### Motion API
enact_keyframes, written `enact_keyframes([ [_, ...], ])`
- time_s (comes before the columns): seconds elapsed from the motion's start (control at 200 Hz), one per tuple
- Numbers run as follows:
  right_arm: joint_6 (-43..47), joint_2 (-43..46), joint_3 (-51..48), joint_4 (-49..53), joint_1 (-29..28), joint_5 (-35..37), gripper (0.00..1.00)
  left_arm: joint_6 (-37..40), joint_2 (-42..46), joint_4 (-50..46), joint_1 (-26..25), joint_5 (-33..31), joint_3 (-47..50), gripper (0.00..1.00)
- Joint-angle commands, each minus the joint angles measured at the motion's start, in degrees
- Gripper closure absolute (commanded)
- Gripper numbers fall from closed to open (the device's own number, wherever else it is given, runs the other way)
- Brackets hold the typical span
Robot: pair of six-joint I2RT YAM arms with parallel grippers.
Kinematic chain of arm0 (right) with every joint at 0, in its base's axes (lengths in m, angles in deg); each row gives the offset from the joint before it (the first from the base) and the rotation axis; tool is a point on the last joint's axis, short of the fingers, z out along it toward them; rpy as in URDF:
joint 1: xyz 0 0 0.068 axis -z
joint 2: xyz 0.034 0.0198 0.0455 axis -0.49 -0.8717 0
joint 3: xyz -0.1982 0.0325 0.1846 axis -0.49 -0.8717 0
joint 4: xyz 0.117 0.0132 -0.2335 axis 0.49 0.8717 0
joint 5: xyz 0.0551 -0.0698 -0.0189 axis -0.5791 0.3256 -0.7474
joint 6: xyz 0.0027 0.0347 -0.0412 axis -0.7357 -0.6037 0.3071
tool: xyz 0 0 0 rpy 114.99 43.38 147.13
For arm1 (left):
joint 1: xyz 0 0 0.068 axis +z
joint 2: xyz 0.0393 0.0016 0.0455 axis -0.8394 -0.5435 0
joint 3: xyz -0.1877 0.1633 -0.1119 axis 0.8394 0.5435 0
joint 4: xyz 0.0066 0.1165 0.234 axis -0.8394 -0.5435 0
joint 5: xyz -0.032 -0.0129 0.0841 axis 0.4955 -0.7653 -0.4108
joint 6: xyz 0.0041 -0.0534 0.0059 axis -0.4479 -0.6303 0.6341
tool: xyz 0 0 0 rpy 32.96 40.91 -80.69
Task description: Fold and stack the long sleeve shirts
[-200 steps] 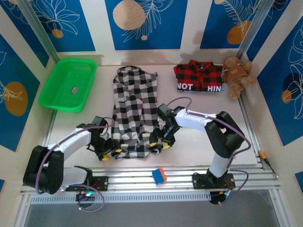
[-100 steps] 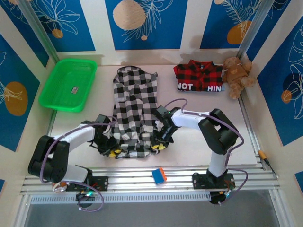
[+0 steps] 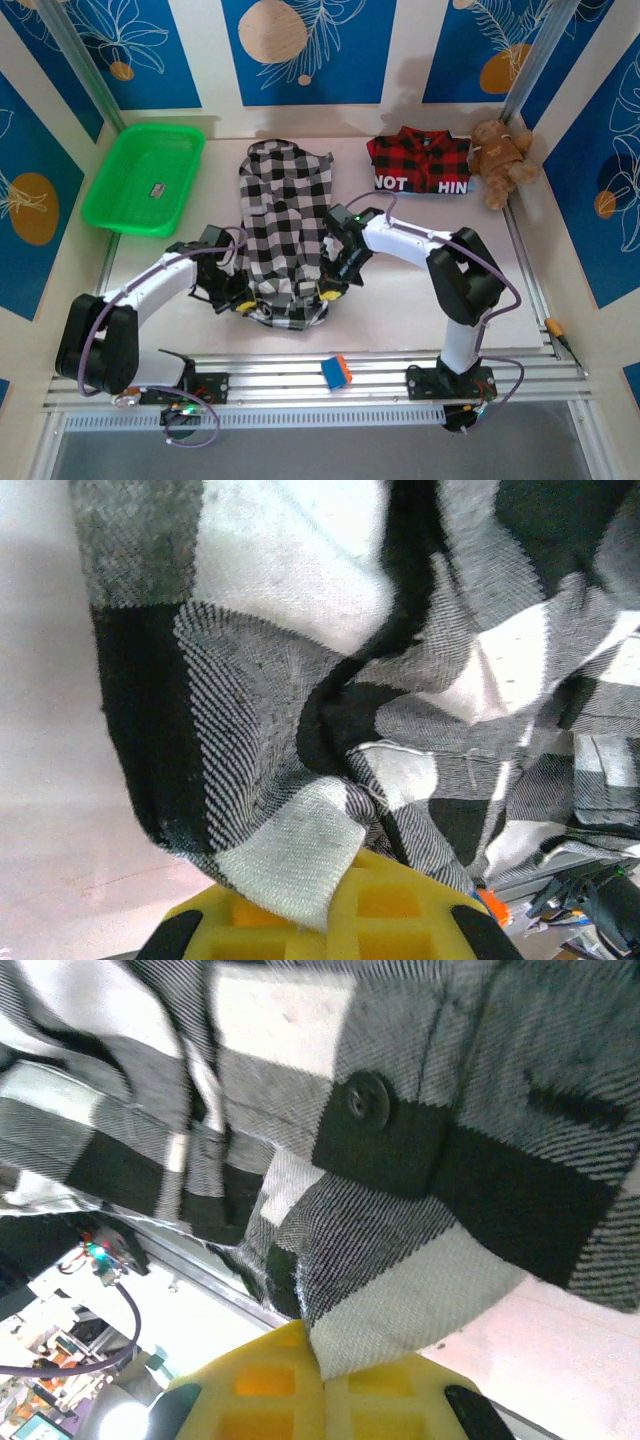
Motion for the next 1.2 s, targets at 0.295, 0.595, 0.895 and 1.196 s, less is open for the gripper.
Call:
enact_keyframes([
  [0.295,2.76,-0.54,12.67,5.54,7.06,-3.68,1.00,-2.54,-0.20,1.87,4.28,1.28,-9.76,1.00],
  [0.595,4.14,-6.64,23.80,7.45,10.06,-3.97,1.00,-3.53,-1.95,5.38,6.82,0.96,-11.06,1.00],
  [0.895,5.87,-13.35,34.55,11.15,12.68,-3.60,1.00,-3.17,-6.88,8.74,9.49,-0.20,-16.81,1.00],
  [1.196,4.62,-16.98,38.78,10.65,15.74,-3.37,1.00,-1.53,-12.28,9.41,11.36,-2.25,-23.43,1.00],
])
